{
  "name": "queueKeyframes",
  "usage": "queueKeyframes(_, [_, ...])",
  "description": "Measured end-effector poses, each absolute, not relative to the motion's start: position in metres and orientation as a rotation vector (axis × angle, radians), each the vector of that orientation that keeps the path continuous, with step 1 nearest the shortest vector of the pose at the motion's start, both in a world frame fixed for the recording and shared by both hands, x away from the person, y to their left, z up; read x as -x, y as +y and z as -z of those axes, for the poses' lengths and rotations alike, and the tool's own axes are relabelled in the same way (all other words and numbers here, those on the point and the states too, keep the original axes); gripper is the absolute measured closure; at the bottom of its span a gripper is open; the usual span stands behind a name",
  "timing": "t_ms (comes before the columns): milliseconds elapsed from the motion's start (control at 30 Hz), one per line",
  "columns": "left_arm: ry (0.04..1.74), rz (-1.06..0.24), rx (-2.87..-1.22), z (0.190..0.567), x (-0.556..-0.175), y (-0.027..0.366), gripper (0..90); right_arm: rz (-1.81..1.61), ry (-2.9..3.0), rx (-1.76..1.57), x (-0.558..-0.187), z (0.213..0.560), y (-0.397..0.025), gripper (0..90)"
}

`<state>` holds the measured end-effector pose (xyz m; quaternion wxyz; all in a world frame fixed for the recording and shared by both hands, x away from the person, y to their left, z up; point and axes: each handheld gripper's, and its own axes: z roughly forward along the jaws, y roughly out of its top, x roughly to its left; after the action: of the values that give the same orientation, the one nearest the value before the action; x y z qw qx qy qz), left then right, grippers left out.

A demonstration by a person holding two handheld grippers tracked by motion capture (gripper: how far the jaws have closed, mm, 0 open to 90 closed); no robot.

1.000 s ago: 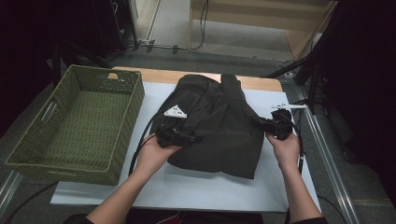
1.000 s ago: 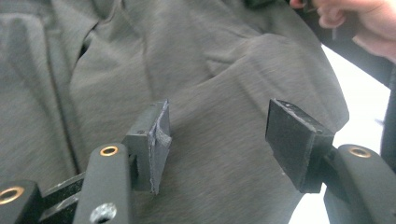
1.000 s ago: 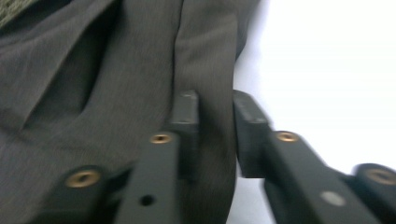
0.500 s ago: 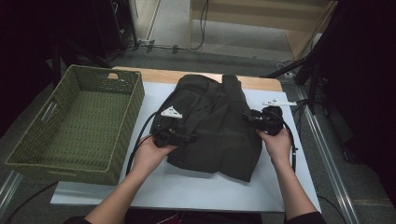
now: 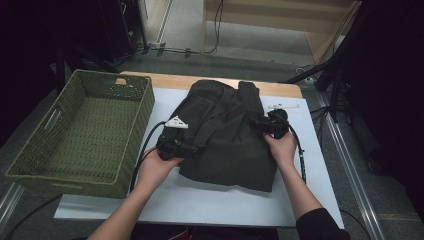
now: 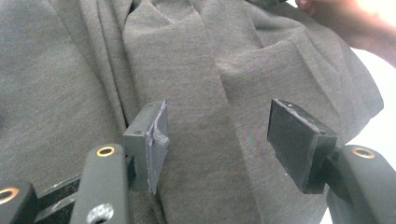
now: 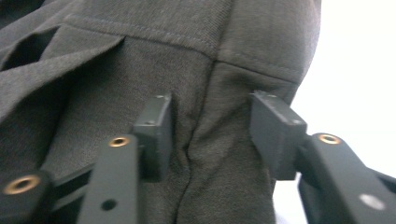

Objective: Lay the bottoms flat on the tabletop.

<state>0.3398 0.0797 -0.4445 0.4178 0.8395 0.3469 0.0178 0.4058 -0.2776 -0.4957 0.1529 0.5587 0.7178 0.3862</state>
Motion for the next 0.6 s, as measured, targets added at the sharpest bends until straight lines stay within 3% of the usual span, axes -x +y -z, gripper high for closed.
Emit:
queueKeyframes(233, [0.87, -0.044, -2.111, 0.446, -0.341, 0.079, 39.2, -1.039, 2.132, -1.599, -0.409, 0.503, -0.272, 83.0])
queueKeyframes(600, [0.871, -0.059, -2.081, 0.439, -0.345, 0.082, 39.2, -1.129, 2.002, -1.67, -0.381, 0.452, -0.321, 86.1])
